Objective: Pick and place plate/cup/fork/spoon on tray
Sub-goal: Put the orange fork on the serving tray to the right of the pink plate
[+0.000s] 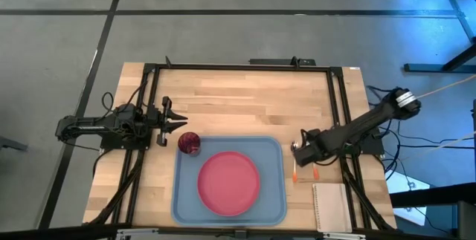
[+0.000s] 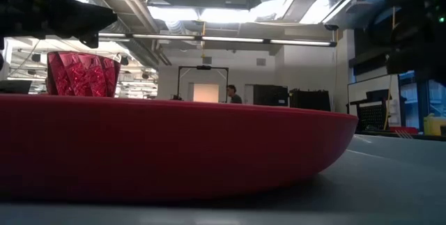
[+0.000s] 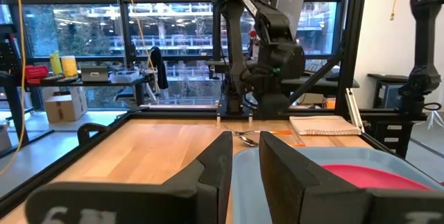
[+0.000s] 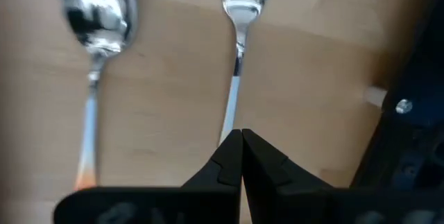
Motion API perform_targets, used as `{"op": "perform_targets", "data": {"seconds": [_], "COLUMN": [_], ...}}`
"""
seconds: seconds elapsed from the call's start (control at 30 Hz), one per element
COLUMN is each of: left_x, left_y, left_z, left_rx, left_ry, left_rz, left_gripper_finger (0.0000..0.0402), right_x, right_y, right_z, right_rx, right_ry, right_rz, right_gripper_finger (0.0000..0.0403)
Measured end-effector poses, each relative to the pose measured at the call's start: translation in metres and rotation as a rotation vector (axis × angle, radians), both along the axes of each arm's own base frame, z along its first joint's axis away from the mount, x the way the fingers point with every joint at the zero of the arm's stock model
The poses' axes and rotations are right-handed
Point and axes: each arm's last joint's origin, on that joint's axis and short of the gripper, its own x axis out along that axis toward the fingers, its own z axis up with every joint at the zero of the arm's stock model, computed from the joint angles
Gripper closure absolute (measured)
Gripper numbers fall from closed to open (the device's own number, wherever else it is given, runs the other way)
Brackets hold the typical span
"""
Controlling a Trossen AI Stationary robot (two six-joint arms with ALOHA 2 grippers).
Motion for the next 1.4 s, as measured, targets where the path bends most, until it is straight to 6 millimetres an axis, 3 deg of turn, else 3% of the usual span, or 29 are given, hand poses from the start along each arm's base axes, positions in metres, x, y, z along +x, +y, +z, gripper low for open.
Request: {"op": "perform_targets", "data": {"seconds": [0.2,0.4,1.03,1.4], "left_x": [0.000,0.000,0.000,0.000], "left_y": [0.000,0.000,0.000,0.000], "left_z": [0.000,0.000,0.000,0.000], "left_rx": [0.000,0.000,0.000,0.000], "left_ry": [0.000,0.000,0.000,0.000], "left_rz": [0.000,0.000,0.001,0.001], "left_gripper_finger": [0.0335,0.0335,0.0335,0.0335], "right_x": [0.003,-0.004,-0.001,0.008], "right_y": [0.001,-0.007,-0.008,-0.009], "right_z": [-0.012,-0.009,-0.010,-0.011], "right_rx": [-0.025,-0.173,-0.177,-0.317], "right_ry": [0.069,0.116,0.092,-0.074], "right_rz": [-0.004,0.026,0.021,-0.015], "right_gripper_finger": [0.0387,0.0387,0.0386,0.0386]}}
